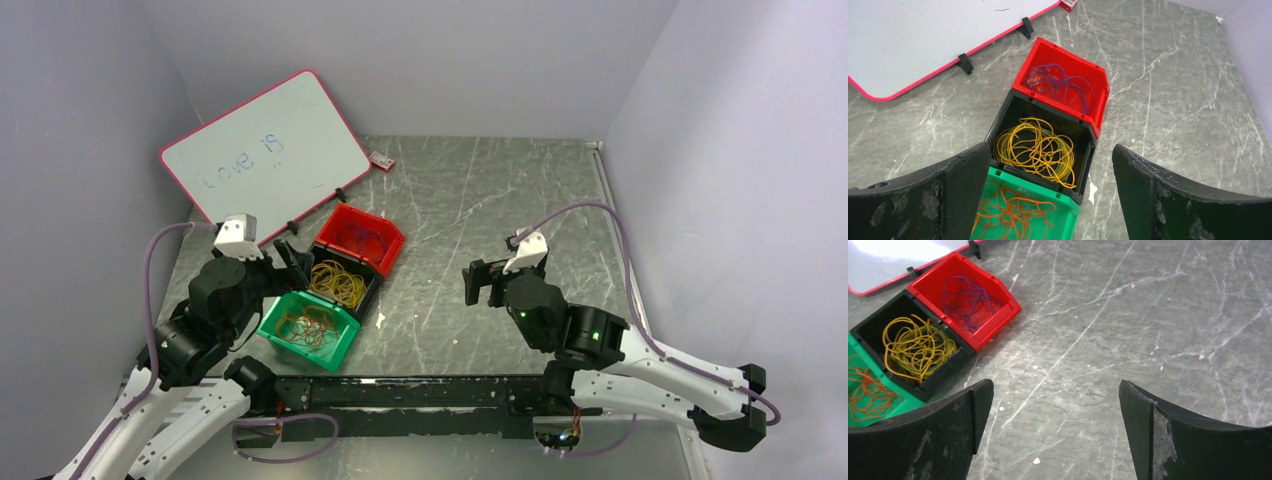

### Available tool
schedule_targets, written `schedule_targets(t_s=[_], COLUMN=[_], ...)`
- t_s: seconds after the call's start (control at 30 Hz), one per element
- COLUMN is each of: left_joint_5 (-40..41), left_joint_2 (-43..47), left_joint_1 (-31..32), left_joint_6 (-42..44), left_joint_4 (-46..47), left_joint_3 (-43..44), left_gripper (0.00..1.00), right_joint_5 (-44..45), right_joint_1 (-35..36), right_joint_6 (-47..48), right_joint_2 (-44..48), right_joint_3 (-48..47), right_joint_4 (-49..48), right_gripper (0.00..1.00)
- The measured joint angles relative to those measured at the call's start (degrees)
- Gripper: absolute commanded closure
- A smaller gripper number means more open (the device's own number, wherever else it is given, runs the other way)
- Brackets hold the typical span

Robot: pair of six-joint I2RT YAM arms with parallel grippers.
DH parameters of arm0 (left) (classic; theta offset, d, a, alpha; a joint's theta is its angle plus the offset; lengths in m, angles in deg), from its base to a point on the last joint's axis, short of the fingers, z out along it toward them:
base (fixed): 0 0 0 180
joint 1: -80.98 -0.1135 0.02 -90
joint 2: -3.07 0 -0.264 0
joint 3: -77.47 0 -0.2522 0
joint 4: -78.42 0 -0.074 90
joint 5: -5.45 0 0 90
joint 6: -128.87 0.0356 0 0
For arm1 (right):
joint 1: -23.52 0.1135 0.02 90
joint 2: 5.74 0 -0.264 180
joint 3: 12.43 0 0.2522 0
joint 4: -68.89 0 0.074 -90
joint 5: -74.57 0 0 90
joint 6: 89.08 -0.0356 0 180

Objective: Untangle the cables

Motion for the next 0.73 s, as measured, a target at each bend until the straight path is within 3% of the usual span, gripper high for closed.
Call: schedule_targets(t_s=[0.73], left_joint_5=[5.03], left_joint_2=[2.71], left_joint_1=[0.00], left_joint_6=[-2.54], left_joint_4=[-1.31], left_joint_3=[-0.31], left_gripper=[0.00], right_joint_5=[3.34], right_joint_1=[0.00], right_joint_6=[1.73], right_joint_2=[1.38], right_joint_3=[2.95], right_joint_4=[-7.56], right_gripper=[0.00])
